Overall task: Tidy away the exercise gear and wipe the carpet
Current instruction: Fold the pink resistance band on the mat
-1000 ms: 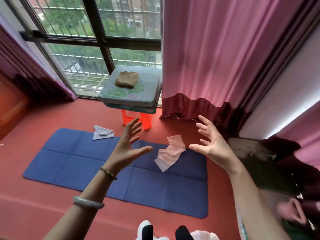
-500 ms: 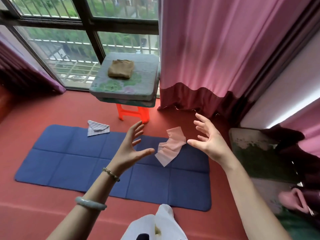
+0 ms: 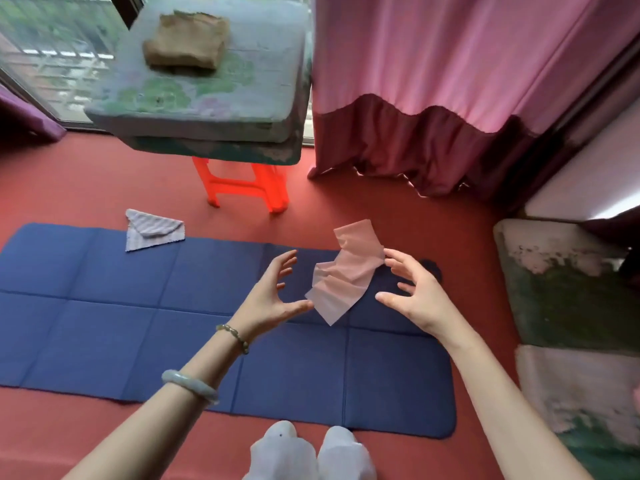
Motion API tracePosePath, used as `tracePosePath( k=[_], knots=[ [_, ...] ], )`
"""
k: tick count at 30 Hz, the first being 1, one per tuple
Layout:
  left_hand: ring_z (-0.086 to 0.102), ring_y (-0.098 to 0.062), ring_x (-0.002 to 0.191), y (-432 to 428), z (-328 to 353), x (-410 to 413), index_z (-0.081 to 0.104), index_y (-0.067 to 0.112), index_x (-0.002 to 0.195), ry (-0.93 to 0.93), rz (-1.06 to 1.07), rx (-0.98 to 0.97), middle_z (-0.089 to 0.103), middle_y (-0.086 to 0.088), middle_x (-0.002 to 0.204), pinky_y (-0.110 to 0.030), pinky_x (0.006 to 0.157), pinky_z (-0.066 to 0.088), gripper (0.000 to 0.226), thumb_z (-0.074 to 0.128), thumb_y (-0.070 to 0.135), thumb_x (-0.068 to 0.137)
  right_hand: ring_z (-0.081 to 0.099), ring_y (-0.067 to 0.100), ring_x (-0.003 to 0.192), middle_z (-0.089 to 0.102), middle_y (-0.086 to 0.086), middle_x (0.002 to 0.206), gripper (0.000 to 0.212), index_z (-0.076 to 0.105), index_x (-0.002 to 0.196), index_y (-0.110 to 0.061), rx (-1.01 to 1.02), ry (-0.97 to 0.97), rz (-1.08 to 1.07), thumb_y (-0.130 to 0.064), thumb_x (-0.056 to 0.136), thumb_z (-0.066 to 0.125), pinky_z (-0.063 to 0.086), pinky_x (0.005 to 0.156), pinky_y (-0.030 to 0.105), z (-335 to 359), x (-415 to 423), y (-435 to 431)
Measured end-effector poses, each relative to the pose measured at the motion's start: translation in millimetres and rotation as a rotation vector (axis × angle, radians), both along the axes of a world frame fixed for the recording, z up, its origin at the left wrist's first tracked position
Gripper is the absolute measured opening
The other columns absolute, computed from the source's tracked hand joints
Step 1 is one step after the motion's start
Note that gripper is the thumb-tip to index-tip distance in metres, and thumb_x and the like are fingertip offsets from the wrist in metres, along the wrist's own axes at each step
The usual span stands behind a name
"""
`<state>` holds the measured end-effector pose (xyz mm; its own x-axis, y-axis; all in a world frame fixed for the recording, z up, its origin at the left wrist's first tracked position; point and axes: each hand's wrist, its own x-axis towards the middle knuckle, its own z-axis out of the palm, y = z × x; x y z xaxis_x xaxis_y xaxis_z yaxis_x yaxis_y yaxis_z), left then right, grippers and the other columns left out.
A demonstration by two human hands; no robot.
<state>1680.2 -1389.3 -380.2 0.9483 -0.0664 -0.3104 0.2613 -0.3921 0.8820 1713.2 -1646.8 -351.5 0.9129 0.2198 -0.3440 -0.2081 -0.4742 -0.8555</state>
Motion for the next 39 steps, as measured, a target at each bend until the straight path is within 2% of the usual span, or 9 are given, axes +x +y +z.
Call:
tracePosePath(
  k=[7, 12, 16, 19, 24, 28, 30, 34, 39],
  knots=[
    [0.035, -0.007, 0.130, 7, -250, 57, 0.028, 0.021, 0.142, 0.017, -0.163, 0.144, 0.038, 0.003, 0.144, -0.017, 0.101, 0.029, 0.086, 0.078, 0.017, 0.072, 0.047, 0.002, 0.122, 0.054, -0.008, 0.131, 0.061, 0.049, 0.132, -0.033, -0.128, -0.042, 0.106, -0.011, 0.078, 0.068, 0.040, 0.103, 0.028, -243, 53, 8],
    [0.035, -0.009, 0.130, 9, -391, 86, 0.028, 0.021, 0.141, 0.000, -0.278, 0.252, 0.038, 0.006, 0.141, -0.021, 0.103, 0.029, 0.083, 0.075, 0.018, 0.073, 0.048, 0.001, 0.116, 0.056, -0.012, 0.122, 0.057, 0.050, 0.132, -0.028, -0.232, 0.014, 0.195, -0.009, 0.080, 0.063, 0.038, 0.090, 0.016, -381, 81, 14],
    [0.034, -0.017, 0.130, 17, -478, 106, 0.026, 0.022, 0.144, -0.045, -0.513, 0.548, 0.039, 0.004, 0.142, -0.030, 0.105, 0.033, 0.080, 0.071, 0.025, 0.078, 0.047, 0.008, 0.122, 0.051, -0.009, 0.132, 0.057, 0.048, 0.134, -0.029, -0.367, 0.037, 0.354, -0.009, 0.081, 0.059, 0.045, 0.092, 0.024, -460, 101, 23],
    [0.037, -0.018, 0.125, 23, -529, 116, 0.030, 0.024, 0.142, -0.113, -0.690, 0.759, 0.041, 0.005, 0.139, -0.030, 0.102, 0.035, 0.069, 0.065, 0.032, 0.083, 0.047, 0.010, 0.120, 0.051, -0.009, 0.126, 0.054, 0.048, 0.134, -0.025, -0.457, 0.021, 0.466, -0.007, 0.083, 0.055, 0.045, 0.094, 0.027, -502, 106, 33],
    [0.058, -0.027, 0.101, 31, -590, 105, 0.054, 0.023, 0.118, -0.416, -0.775, 0.826, 0.058, -0.001, 0.119, -0.037, 0.082, 0.051, 0.049, 0.071, 0.042, 0.076, 0.042, 0.014, 0.128, 0.048, -0.001, 0.138, 0.047, 0.051, 0.131, -0.017, -0.481, 0.024, 0.455, -0.012, 0.085, 0.057, 0.032, 0.095, 0.018, -563, 87, 40],
    [0.064, -0.026, 0.082, 36, -612, 97, 0.062, 0.022, 0.105, -0.670, -0.662, 0.822, 0.064, -0.002, 0.102, -0.034, 0.070, 0.054, 0.039, 0.078, 0.034, 0.071, 0.037, 0.017, 0.125, 0.044, -0.001, 0.130, 0.044, 0.052, 0.128, -0.019, -0.539, -0.048, 0.466, -0.028, 0.085, 0.062, 0.032, 0.100, 0.024, -590, 63, 40],
    [0.062, -0.024, 0.077, 34, -615, 97, 0.068, 0.022, 0.098, -0.765, -0.602, 0.792, 0.064, -0.001, 0.097, -0.031, 0.071, 0.053, 0.022, 0.065, 0.035, 0.080, 0.036, 0.019, 0.122, 0.042, 0.000, 0.126, 0.053, 0.052, 0.128, -0.020, -0.577, -0.112, 0.450, -0.039, 0.080, 0.066, 0.031, 0.105, 0.030, -597, 56, 44],
    [0.057, -0.020, 0.068, 27, -616, 101, 0.069, 0.022, 0.080, -0.823, -0.544, 0.773, 0.063, 0.002, 0.086, -0.029, 0.076, 0.041, 0.025, 0.049, 0.036, 0.087, 0.029, 0.023, 0.122, 0.034, 0.004, 0.129, 0.075, 0.044, 0.132, -0.026, -0.685, -0.199, 0.473, -0.058, 0.069, 0.070, 0.022, 0.105, 0.034, -605, 48, 52],
    [0.059, -0.021, 0.069, 19, -609, 107, 0.064, 0.017, 0.073, -0.840, -0.598, 0.835, 0.063, 0.002, 0.081, -0.028, 0.073, 0.038, 0.027, 0.045, 0.026, 0.089, 0.035, 0.030, 0.121, 0.039, 0.011, 0.127, 0.048, 0.055, 0.123, -0.024, -0.690, -0.269, 0.427, -0.043, 0.080, 0.067, 0.025, 0.103, 0.039, -612, 45, 55]
  ],
)
